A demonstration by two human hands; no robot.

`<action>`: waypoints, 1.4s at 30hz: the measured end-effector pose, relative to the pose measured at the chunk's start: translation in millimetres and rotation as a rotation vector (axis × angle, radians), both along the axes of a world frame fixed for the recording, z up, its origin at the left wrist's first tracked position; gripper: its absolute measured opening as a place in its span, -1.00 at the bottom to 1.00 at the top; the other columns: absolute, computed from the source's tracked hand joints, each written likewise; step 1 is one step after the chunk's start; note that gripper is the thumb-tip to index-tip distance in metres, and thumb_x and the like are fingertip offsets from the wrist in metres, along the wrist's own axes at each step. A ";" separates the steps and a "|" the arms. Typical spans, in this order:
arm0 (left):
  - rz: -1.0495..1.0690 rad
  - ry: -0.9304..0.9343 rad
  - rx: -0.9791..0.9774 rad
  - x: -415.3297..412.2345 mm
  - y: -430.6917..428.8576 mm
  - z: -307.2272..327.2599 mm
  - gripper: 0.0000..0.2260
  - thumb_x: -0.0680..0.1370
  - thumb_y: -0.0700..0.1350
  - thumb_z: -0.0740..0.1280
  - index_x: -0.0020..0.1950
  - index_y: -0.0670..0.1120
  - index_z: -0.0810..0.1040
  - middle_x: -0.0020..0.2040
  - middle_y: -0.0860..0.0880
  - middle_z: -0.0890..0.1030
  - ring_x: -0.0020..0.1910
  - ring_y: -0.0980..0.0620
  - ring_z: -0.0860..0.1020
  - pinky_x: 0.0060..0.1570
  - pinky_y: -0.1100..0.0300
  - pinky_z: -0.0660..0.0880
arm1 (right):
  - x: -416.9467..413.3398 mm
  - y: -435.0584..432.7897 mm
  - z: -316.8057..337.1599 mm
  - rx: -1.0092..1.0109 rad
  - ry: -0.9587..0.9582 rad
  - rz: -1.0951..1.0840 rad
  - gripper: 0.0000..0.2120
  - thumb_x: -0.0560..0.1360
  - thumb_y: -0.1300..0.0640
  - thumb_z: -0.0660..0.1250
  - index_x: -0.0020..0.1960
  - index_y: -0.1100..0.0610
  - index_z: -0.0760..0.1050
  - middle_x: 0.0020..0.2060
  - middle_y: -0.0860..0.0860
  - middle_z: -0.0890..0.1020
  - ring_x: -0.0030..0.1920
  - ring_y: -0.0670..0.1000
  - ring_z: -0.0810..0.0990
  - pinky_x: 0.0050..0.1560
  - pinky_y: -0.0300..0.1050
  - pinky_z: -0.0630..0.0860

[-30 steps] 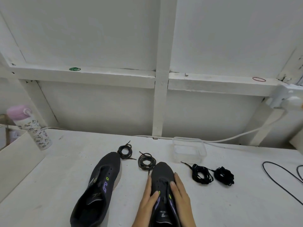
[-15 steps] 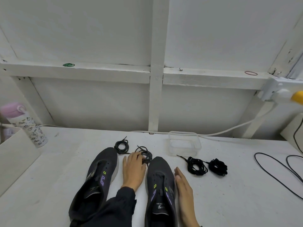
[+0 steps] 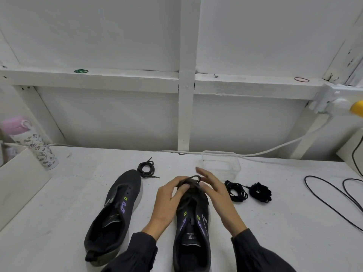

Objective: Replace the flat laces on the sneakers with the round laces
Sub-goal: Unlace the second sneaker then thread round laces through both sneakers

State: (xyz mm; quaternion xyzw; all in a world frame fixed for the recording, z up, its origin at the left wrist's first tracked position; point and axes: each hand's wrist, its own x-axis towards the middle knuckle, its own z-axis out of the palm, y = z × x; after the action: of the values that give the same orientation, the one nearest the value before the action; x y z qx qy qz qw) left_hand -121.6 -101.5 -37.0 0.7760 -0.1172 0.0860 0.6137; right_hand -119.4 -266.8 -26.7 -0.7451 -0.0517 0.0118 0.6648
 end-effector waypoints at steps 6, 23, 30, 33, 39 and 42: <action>0.084 0.148 -0.220 -3.6 4.6 12.6 -0.84 0.59 -0.26 0.29 0.07 -0.14 0.66 -0.10 0.03 0.71 -0.12 0.08 0.66 -0.04 0.26 0.57 | 1.3 -12.2 15.2 0.089 0.037 0.000 -0.94 0.50 0.26 0.40 -0.10 0.25 0.63 -0.29 0.06 0.67 -0.25 -0.07 0.58 -0.17 -0.21 0.49; 0.278 0.372 -0.836 2.8 30.5 10.5 -0.84 0.65 -0.12 0.21 -0.01 -0.17 0.52 -0.09 -0.09 0.61 -0.12 0.01 0.63 0.07 -0.01 0.57 | 1.9 -83.1 -5.4 0.895 0.281 -0.381 -0.80 0.64 0.08 0.18 -0.16 0.09 0.37 -0.52 -0.09 0.27 -0.48 -0.08 0.32 -0.25 -0.21 0.47; 0.451 0.352 -0.895 10.8 30.1 3.4 -0.84 0.69 -0.08 0.12 -0.01 -0.06 0.45 -0.16 0.00 0.51 -0.28 0.11 0.46 -0.32 0.28 0.44 | -16.8 -112.3 -27.2 0.777 0.268 -0.506 -0.79 0.61 0.08 0.23 -0.20 0.07 0.40 -0.55 -0.11 0.16 -0.63 -0.15 0.09 -0.62 -0.28 0.04; 0.492 0.343 -0.721 16.3 39.6 -2.8 -0.90 0.67 -0.17 0.17 0.09 -0.05 0.47 -0.08 0.01 0.51 -0.30 0.14 0.40 -0.46 0.36 0.31 | -24.7 -120.4 -32.6 0.627 0.303 -0.512 -0.84 0.61 0.10 0.23 -0.13 0.11 0.43 -0.54 -0.09 0.23 -0.63 -0.16 0.11 -0.65 -0.29 0.08; 0.272 0.586 -0.253 11.0 30.2 -9.0 -0.40 0.61 -0.09 0.28 0.59 -0.05 0.10 0.55 0.04 0.20 0.53 0.02 0.17 0.44 0.09 0.13 | -25.3 -100.3 -25.0 0.477 0.345 -0.366 -0.87 0.60 0.10 0.26 -0.01 0.15 0.50 -0.46 -0.02 0.26 -0.60 -0.14 0.11 -0.62 -0.29 0.10; 0.320 0.491 -0.146 8.2 10.9 -4.3 -0.34 0.60 -0.11 0.30 0.60 -0.02 0.01 0.60 0.04 -0.01 0.57 0.07 -0.03 0.54 0.02 -0.04 | -24.1 -81.7 -5.7 0.462 0.302 -0.281 -0.85 0.56 0.08 0.29 0.00 0.16 0.54 -0.46 -0.04 0.19 -0.57 -0.13 0.08 -0.58 -0.29 0.08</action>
State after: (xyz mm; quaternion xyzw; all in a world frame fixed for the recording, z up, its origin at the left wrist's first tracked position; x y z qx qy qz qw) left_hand -113.4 -90.6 -41.3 0.7360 0.1651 -0.0004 0.6565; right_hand -143.6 -348.5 -32.4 -0.5638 0.1500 0.0184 0.8120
